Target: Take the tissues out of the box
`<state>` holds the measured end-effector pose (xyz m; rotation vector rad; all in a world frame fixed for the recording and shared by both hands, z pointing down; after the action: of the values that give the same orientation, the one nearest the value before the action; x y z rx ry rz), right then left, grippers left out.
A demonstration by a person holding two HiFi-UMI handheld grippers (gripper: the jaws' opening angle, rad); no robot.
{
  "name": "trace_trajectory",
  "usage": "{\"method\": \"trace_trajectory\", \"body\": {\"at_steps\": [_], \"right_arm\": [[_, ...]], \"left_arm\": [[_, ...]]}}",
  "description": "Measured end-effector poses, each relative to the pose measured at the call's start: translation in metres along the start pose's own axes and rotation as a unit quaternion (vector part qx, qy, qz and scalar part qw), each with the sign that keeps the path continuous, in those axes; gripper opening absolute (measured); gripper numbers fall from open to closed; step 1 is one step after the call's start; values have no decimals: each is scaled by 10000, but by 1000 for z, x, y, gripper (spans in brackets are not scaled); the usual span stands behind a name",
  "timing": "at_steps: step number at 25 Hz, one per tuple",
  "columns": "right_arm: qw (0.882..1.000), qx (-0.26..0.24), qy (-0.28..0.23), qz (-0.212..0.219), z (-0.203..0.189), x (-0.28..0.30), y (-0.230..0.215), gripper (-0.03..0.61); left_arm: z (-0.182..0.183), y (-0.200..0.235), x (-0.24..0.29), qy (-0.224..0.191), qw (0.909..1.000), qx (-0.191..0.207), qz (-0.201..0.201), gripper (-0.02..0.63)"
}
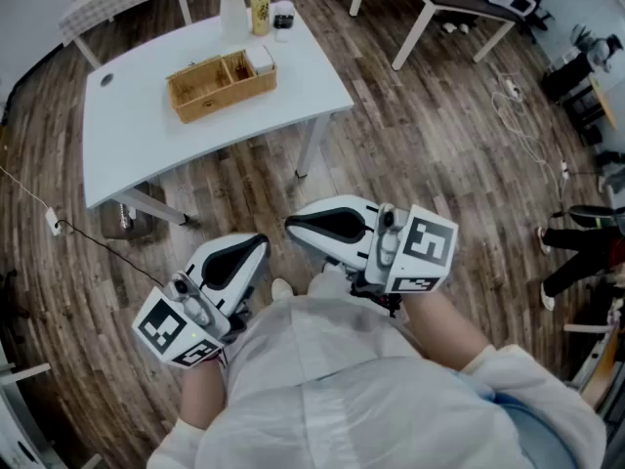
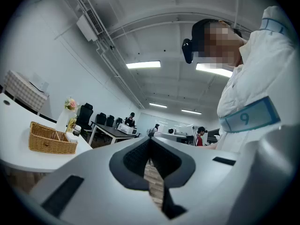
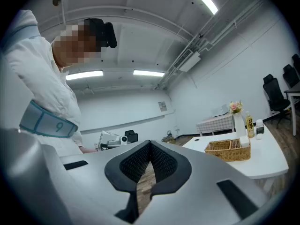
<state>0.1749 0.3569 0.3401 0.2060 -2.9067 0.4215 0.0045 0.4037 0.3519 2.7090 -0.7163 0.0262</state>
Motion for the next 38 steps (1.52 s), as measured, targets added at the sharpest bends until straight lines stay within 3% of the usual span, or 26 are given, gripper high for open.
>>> {"method": "trace_trajectory", "body": {"at_steps": [16, 38], "right_arm": [[9998, -29, -89, 177, -1, 5, 3, 32], [9996, 44, -22, 291, -6, 12, 4, 34]], "left_arm": [[3, 2, 1, 46, 9998, 39, -165, 2], [-3, 0, -6, 9, 9999, -92, -63, 2]]}}
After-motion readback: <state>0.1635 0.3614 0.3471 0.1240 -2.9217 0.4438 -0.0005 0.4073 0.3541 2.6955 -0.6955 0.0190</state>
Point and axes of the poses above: the fingertips, and each gripper's own axes: x forward along the fingers, y to its left, z out of its top, the point moved 8 cm from there along -x, backward along the fingers, and after that the axes turned 14 degrees about y, right-handed, at the moved point
